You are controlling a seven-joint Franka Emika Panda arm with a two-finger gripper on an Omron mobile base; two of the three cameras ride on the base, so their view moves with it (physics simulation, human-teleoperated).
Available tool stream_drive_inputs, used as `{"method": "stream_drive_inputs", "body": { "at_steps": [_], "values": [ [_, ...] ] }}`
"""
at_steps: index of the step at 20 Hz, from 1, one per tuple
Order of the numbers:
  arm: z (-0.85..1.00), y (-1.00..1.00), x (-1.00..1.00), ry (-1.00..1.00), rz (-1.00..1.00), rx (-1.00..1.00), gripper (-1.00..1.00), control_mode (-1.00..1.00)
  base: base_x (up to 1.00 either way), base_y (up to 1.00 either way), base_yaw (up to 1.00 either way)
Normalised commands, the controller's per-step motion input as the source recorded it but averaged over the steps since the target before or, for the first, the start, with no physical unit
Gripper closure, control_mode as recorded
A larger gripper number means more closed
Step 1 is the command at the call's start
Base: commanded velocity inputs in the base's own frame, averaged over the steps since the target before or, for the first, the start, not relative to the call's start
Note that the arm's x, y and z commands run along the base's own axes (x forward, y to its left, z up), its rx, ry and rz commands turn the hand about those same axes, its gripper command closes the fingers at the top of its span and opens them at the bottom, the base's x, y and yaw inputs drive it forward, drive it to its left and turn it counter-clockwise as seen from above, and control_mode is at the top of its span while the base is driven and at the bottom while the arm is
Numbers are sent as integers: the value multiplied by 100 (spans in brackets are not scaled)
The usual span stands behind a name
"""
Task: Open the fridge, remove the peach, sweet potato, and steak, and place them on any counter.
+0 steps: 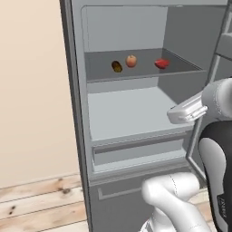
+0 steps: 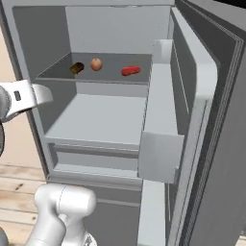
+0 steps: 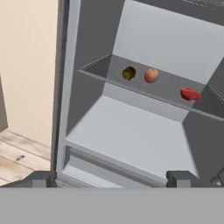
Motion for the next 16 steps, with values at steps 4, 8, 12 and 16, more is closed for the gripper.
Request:
{"method": "stream_drive_inputs", "body": {
  "at_steps": [4, 8, 12, 16],
  "values": [
    [0, 0, 0, 0, 0, 0, -100, 100, 84, 3, 0],
    [0, 0, 0, 0, 0, 0, -100, 100, 52, 4, -1],
    [0, 0, 0, 0, 0, 0, -100, 100, 3, 0, 0],
    [7, 0, 1, 4, 0, 1, -100, -100, 0, 0, 0]
  ]
}}
